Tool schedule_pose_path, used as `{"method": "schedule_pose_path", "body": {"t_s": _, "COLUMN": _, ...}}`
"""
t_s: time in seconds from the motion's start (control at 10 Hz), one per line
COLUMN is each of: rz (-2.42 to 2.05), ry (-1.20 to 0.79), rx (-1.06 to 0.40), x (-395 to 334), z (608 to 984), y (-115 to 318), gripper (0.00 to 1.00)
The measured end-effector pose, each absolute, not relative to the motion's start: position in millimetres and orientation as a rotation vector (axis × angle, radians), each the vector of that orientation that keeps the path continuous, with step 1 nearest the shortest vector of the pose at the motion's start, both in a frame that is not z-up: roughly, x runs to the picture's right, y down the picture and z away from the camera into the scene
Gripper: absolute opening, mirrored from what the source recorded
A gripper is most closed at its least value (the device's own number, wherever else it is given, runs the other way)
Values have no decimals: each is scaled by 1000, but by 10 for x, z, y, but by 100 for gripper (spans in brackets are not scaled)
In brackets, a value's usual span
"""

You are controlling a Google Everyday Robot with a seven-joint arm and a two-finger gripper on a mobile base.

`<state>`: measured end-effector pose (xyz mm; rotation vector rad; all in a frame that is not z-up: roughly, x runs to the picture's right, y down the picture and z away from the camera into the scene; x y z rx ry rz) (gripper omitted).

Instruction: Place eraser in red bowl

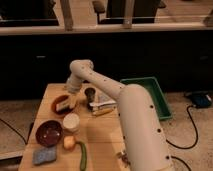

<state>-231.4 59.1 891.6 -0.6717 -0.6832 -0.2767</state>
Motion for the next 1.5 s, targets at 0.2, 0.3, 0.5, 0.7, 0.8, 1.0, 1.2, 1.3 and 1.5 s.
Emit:
{"method": "schedule_pose_path", "body": {"t_s": 0.2, "rz": -278, "ry": -695, "rx": -665, "x": -2305, "z": 8894, "y": 579, "gripper": 80}}
{"method": "schedule_pose_path", "body": {"t_s": 0.3, "rz": -278, "ry": -696, "rx": -664, "x": -2297, "z": 8892, "y": 575, "gripper": 80}}
{"method": "schedule_pose_path", "body": {"t_s": 0.5, "rz": -280, "ry": -700, "rx": -659, "x": -2282, "z": 8884, "y": 576, "gripper": 80}}
{"method": "schedule_pose_path", "body": {"t_s": 0.7, "rz": -280, "ry": -704, "rx": -655, "x": -2269, "z": 8880, "y": 575, "gripper": 80}}
{"method": "schedule_pose_path", "body": {"t_s": 0.8, "rz": -281, "ry": -704, "rx": -656, "x": -2271, "z": 8880, "y": 577, "gripper": 80}}
{"method": "schedule_pose_path", "body": {"t_s": 1.0, "rz": -281, "ry": -704, "rx": -656, "x": -2271, "z": 8880, "y": 577, "gripper": 80}}
{"method": "schedule_pose_path", "body": {"t_s": 1.2, "rz": -281, "ry": -704, "rx": -656, "x": -2270, "z": 8880, "y": 577, "gripper": 80}}
{"method": "schedule_pose_path", "body": {"t_s": 1.3, "rz": -281, "ry": -704, "rx": -656, "x": -2270, "z": 8880, "y": 577, "gripper": 80}}
{"method": "schedule_pose_path", "body": {"t_s": 1.5, "rz": -281, "ry": -704, "rx": -656, "x": -2269, "z": 8880, "y": 577, "gripper": 80}}
